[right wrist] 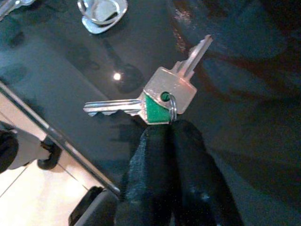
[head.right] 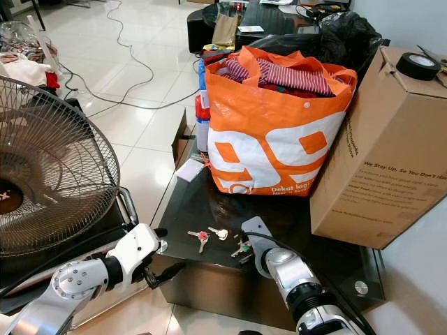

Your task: Hang keys on a hook

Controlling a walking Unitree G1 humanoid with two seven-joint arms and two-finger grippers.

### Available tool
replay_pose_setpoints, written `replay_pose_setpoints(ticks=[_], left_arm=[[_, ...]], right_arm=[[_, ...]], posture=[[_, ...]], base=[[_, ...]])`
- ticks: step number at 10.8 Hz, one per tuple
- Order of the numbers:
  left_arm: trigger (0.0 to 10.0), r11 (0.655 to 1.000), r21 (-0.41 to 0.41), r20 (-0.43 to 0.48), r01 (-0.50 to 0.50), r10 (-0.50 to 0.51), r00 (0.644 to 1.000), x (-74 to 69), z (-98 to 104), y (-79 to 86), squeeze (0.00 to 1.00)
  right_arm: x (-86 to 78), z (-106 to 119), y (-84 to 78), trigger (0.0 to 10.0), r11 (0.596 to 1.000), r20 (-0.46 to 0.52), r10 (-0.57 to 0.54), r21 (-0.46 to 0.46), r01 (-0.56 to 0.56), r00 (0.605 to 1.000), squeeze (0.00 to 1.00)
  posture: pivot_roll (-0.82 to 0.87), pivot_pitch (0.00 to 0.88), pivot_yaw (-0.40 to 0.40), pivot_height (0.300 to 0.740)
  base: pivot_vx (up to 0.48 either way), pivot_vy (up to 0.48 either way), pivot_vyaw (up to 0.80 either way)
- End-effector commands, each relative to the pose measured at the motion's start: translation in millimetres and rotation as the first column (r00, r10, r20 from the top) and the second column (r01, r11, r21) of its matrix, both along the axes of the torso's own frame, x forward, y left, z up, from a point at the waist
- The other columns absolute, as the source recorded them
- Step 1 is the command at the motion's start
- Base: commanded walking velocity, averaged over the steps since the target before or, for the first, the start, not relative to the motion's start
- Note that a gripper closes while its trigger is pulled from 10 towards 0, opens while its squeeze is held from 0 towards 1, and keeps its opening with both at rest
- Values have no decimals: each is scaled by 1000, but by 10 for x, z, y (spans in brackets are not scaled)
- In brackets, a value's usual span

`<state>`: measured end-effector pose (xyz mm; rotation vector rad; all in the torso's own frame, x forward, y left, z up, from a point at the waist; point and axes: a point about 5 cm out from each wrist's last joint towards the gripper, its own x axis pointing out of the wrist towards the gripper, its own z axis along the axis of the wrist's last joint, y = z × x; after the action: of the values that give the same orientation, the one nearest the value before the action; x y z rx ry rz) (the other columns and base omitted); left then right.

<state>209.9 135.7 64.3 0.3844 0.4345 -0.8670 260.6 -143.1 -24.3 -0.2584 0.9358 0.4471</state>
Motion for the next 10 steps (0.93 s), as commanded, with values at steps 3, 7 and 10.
replay_pose_setpoints(ticks=[3, 7, 10], left_arm=[[10000, 1000, 7, 4, 12, -12, 1000, 11, -13, -2, 0], [10000, 1000, 1, 6, 18, -18, 1000, -12, -12, -45, 0], [10000, 1000, 7, 0, 15, -15, 1000, 24, -53, -8, 0]], right_arm=[[47, 33, -8, 10000, 1000, 40, 13, -14, -12, 999, 1000], [70, 66, 40, 9176, 999, 57, 9, 47, -12, 998, 0], [51, 51, 50, 980, 998, 47, 8, 59, -11, 999, 0]], posture=[[-151, 0, -11, 740], [-151, 0, -11, 740], [-151, 0, -10, 740]], base=[[0, 0, 0], [0, 0, 0], [0, 0, 0]])
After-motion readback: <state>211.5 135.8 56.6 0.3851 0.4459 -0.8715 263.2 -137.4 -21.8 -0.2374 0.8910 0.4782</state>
